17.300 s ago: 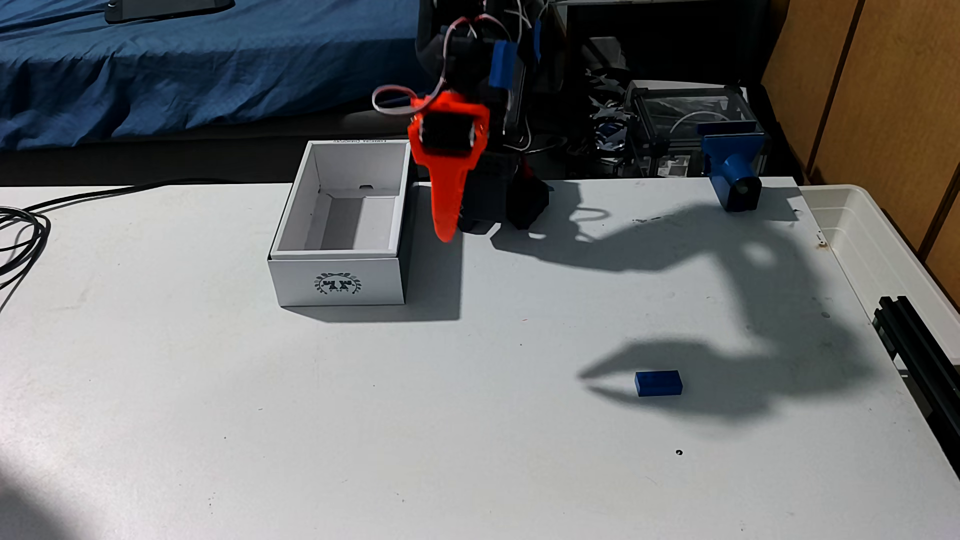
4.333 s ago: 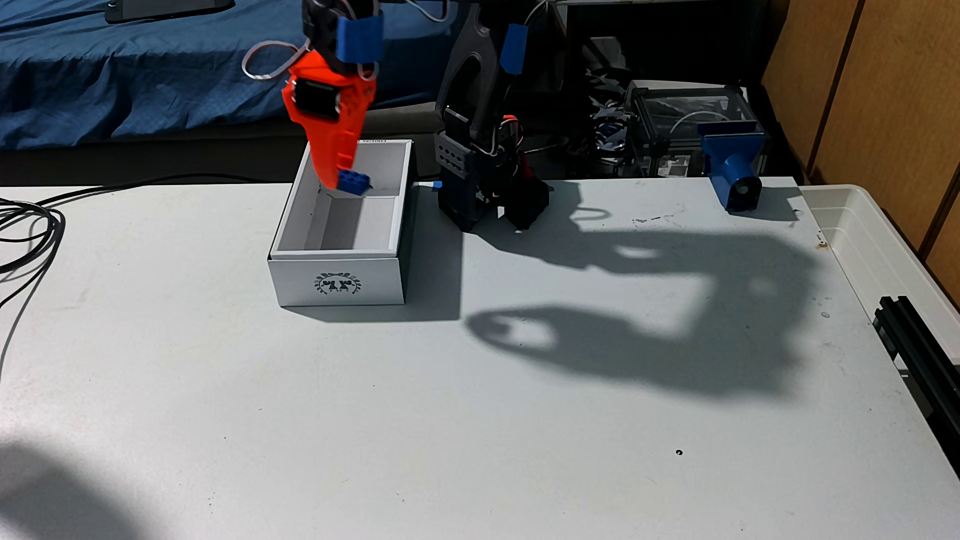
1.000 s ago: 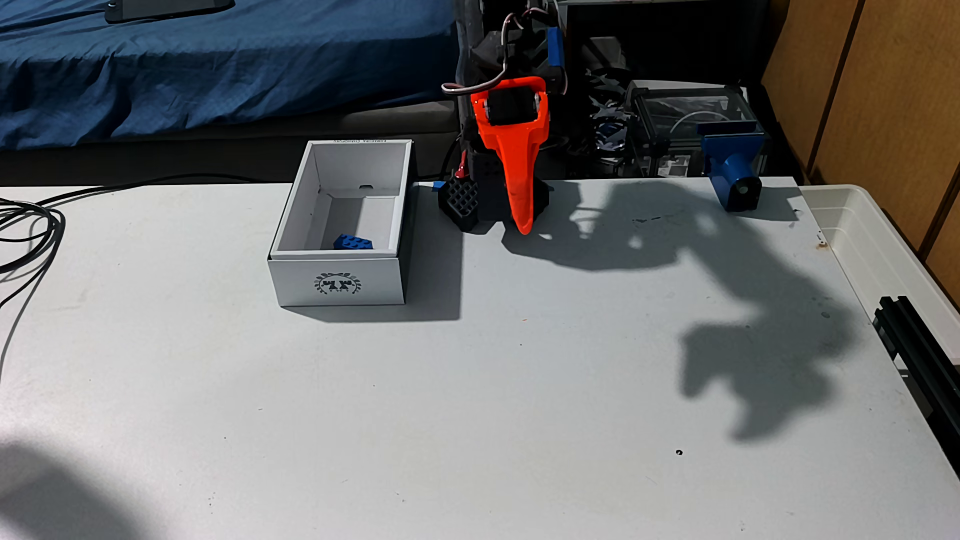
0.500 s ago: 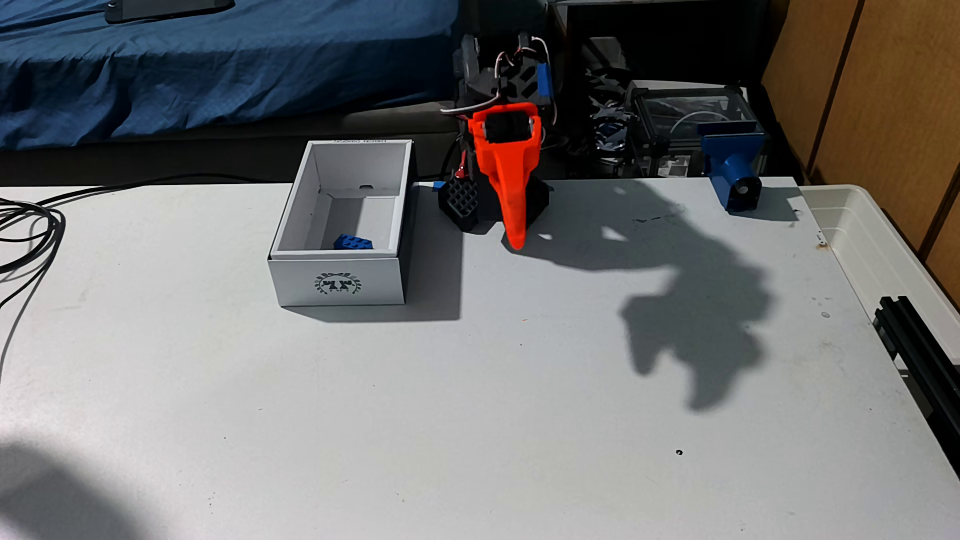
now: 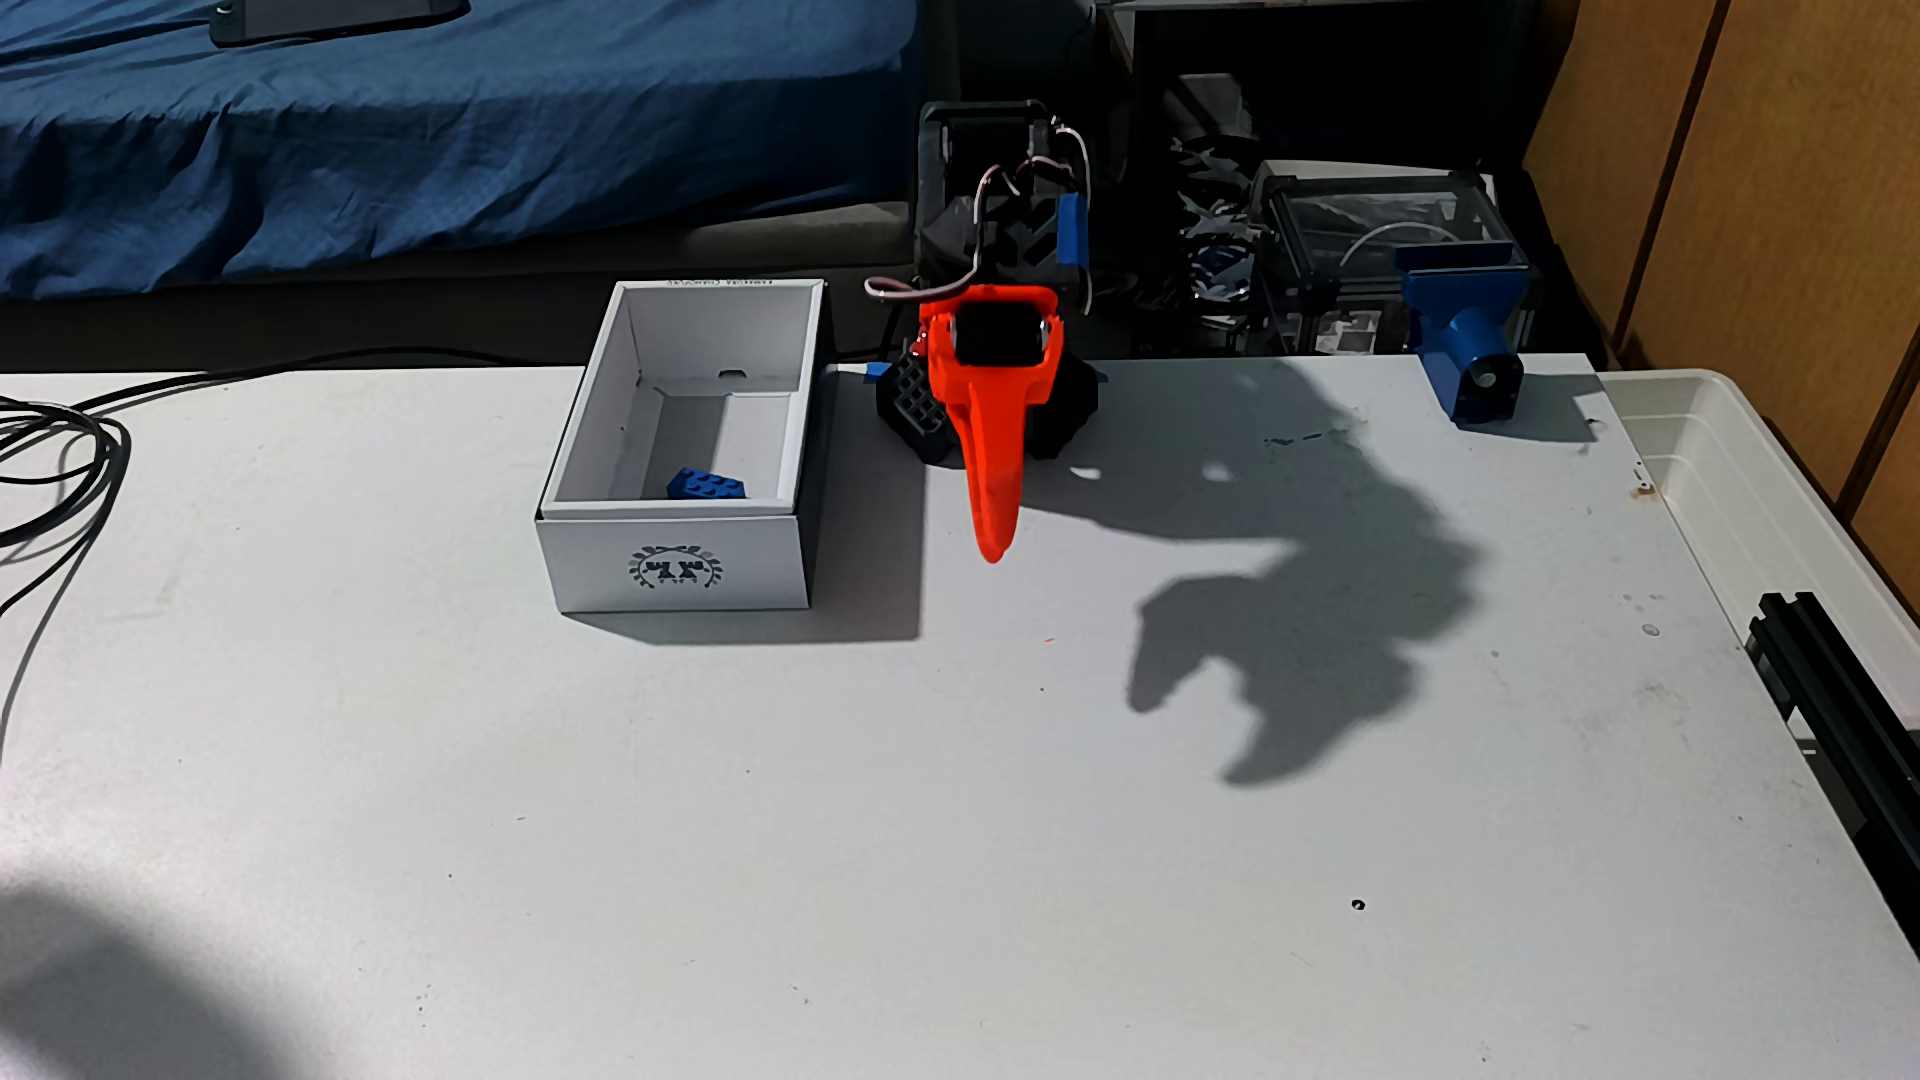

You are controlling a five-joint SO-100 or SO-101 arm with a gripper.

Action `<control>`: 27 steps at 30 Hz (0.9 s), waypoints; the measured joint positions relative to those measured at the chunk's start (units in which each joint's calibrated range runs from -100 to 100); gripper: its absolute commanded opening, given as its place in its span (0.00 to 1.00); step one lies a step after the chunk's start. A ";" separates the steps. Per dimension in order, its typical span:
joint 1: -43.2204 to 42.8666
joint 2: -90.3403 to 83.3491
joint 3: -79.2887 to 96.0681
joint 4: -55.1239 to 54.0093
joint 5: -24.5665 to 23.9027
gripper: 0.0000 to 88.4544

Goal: Grab the blue brick and place in box

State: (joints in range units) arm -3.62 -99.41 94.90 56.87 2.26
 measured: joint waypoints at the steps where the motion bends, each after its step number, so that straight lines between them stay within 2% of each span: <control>1: 0.00 0.00 0.63 0.00 0.00 0.21; 5: 0.00 0.00 1.88 0.00 0.00 0.19; 11: 0.00 0.00 1.88 0.00 0.00 0.01; 27: 0.00 0.00 3.67 -0.09 0.00 0.01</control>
State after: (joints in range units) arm -3.62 -99.41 98.57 56.79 2.26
